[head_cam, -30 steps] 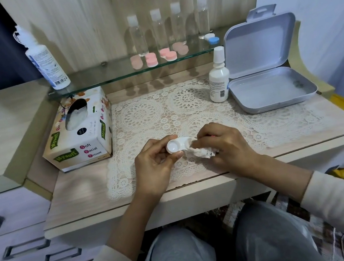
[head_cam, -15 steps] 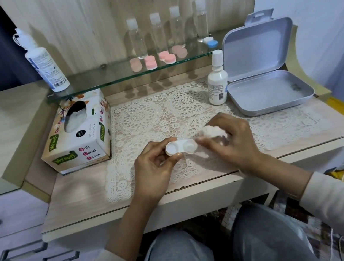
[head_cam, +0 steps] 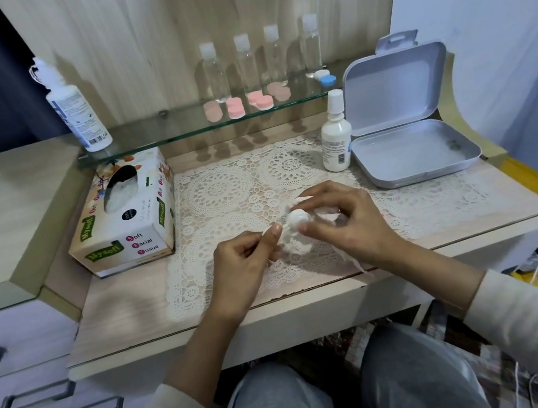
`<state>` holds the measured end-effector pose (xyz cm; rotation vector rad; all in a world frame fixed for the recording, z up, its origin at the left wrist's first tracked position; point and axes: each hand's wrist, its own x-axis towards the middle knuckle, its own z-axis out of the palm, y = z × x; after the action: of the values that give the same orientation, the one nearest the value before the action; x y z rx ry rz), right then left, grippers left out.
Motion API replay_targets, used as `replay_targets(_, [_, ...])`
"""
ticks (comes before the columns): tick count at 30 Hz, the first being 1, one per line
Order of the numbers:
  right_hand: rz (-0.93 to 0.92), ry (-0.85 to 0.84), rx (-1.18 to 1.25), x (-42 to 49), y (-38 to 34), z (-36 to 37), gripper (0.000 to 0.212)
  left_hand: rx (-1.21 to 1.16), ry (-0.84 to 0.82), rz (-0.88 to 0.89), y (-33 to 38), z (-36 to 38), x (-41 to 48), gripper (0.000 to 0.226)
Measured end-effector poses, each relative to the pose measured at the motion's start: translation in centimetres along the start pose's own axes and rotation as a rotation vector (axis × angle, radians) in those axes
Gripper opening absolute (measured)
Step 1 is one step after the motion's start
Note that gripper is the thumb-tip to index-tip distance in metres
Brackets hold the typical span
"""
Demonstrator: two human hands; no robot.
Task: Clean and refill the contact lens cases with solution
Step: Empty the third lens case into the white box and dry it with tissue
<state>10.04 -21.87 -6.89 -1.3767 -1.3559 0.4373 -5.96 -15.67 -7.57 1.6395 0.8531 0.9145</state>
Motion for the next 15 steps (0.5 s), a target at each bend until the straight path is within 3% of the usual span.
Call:
replay_targets(3, [0.002,0.030,-0.022,0.1,-0.3,0.2,0.020,-0.010,-0.041,-0.036,0.3,0.0,0.1,0.039])
replay_targets(6, [0.145,0.054,0.070,0.2,-0.4,0.3,0.013,-0.047,-0.031,-0.079,0.3,-0.2,0.2,0.045])
replay_targets(9, [0.214,0.056,0.169,0.0,-0.7,0.1,0.005,-0.180,-0.024,-0.143,0.2,-0.2,0.6,0.033])
replay_targets(11, [0.232,0.045,0.260,-0.1,-1.0,0.1,0.001,-0.230,-0.104,-0.142,0.4,0.1,0.5,0.022])
replay_targets(13, [0.252,0.029,0.330,-0.2,-1.1,0.2,0.002,-0.255,-0.177,-0.107,0.6,0.5,0.2,0.028])
replay_targets(15, [0.276,0.017,0.390,-0.3,-1.3,0.3,0.003,-0.233,-0.150,-0.073,0.8,0.8,0.2,0.030])
